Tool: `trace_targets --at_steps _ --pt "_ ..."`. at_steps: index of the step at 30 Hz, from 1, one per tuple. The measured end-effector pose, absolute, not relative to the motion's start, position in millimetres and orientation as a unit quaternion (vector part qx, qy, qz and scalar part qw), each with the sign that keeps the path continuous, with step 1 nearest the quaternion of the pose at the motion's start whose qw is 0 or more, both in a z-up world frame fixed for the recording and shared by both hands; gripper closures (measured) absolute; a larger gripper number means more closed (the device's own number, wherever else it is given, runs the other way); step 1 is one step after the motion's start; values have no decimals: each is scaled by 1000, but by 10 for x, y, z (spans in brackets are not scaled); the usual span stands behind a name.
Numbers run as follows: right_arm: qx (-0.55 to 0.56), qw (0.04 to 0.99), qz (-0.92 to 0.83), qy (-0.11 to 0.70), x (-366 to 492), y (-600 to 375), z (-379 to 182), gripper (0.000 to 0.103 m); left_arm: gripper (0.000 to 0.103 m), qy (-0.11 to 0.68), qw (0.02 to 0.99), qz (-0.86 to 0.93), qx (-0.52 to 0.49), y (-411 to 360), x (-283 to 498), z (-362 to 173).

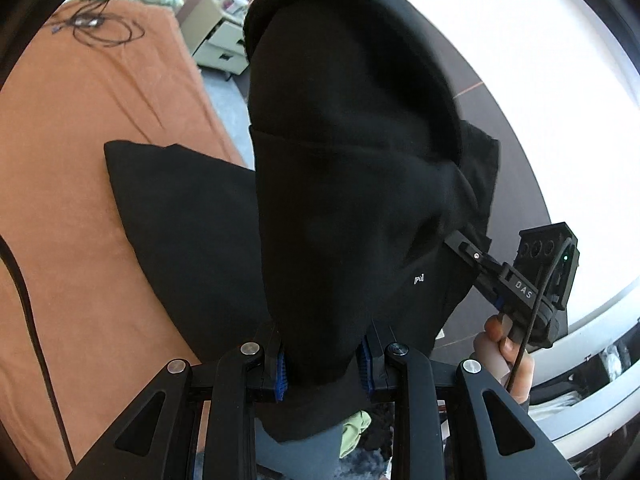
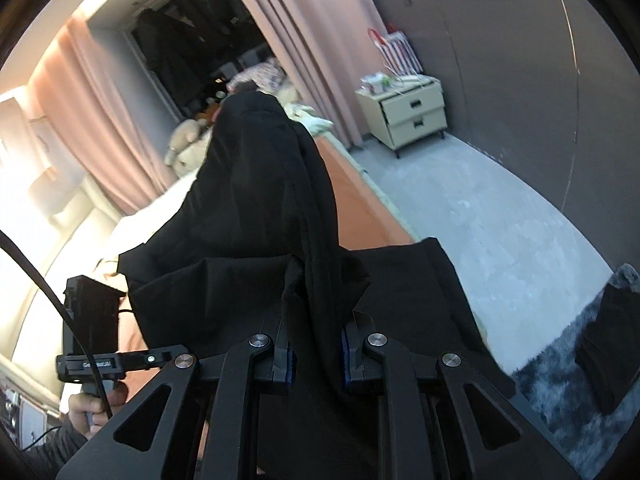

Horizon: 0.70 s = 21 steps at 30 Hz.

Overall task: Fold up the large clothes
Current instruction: 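Lift the folded garment with both grippers and carry it toward the folded shirt, then lower the folded garment onto the folded black shirt with both grippers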

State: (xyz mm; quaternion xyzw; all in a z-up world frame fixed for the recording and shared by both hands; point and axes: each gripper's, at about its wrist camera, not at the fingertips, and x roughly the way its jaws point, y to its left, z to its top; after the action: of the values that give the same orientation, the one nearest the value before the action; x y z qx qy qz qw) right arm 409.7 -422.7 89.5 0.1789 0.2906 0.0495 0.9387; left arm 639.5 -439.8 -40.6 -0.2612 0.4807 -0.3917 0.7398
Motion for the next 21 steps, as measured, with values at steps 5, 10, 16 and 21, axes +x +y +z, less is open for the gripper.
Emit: trace_targets --at_steps 5,10,16,21 --pt "186 931 25 314 4421 -4063 825 90 75 497 735 -384 -257 -4438 6713 -655" --pt "207 914 -5 350 4695 -4002 723 83 74 524 722 -367 -263 -4452 7017 -1008" --pt "242 888 -44 389 4887 -3852 535 63 69 564 709 -336 -258 -4456 7227 -1435" --pt "262 882 -61 388 4747 -3847 742 26 41 571 715 -314 -253 -4323 7264 -1531"
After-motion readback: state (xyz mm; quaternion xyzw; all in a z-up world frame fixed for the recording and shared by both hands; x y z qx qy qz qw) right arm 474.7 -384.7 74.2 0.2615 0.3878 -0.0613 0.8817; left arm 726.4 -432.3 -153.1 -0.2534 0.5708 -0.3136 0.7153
